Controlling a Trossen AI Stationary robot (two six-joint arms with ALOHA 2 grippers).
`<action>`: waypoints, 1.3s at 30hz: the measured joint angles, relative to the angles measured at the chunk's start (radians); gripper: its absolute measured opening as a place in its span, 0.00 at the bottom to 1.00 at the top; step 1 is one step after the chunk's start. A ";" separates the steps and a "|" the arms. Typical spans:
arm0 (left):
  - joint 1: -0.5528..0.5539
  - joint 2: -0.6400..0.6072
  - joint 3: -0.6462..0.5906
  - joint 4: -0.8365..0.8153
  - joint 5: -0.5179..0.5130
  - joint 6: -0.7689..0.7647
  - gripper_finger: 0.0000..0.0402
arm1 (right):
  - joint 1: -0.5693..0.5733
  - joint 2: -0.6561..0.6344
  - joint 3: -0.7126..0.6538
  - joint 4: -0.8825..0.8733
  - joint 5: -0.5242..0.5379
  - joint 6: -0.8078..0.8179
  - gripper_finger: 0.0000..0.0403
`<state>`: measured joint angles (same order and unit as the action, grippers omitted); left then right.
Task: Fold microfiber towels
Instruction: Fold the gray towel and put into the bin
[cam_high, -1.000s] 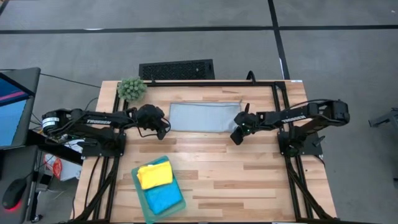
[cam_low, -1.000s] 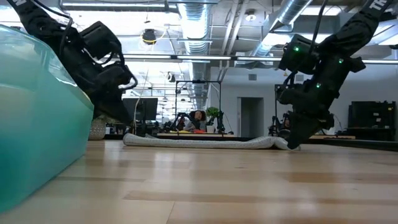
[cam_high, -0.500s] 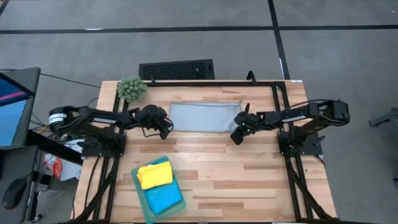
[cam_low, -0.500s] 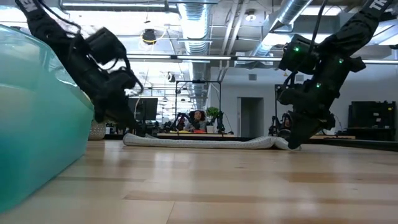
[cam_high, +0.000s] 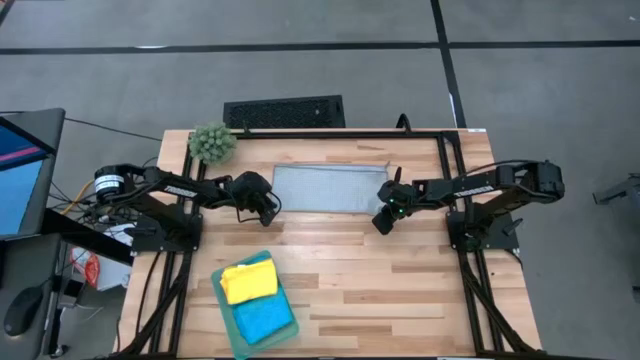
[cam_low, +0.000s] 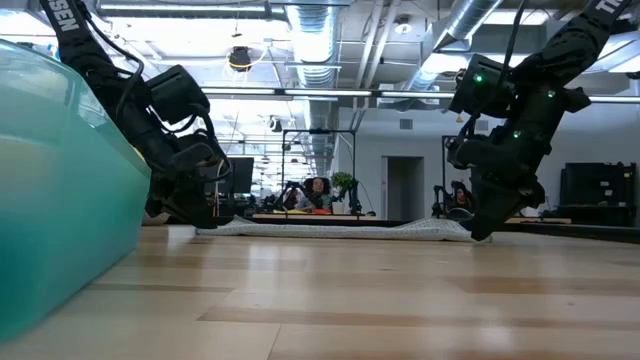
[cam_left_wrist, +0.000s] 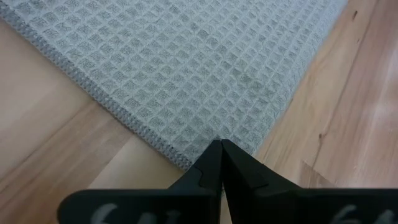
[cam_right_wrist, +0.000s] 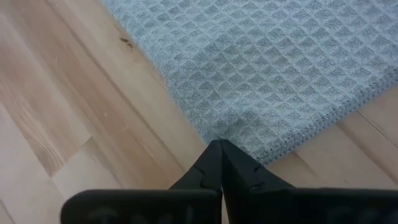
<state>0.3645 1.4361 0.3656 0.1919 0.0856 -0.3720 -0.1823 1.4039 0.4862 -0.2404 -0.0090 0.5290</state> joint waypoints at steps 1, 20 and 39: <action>0.000 0.000 0.000 0.000 0.000 -0.004 0.00 | 0.003 0.000 0.000 -0.002 0.001 -0.001 0.06; -0.001 -0.016 0.008 -0.003 0.049 -0.010 0.00 | 0.026 -0.176 -0.010 -0.095 -0.007 -0.002 0.05; -0.057 -0.242 0.086 -0.216 0.093 0.420 0.04 | 0.161 -0.347 -0.005 -0.103 0.007 -0.397 0.17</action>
<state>0.3079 1.1937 0.4519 -0.0240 0.1790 0.0482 -0.0218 1.0573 0.4812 -0.3437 -0.0015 0.1318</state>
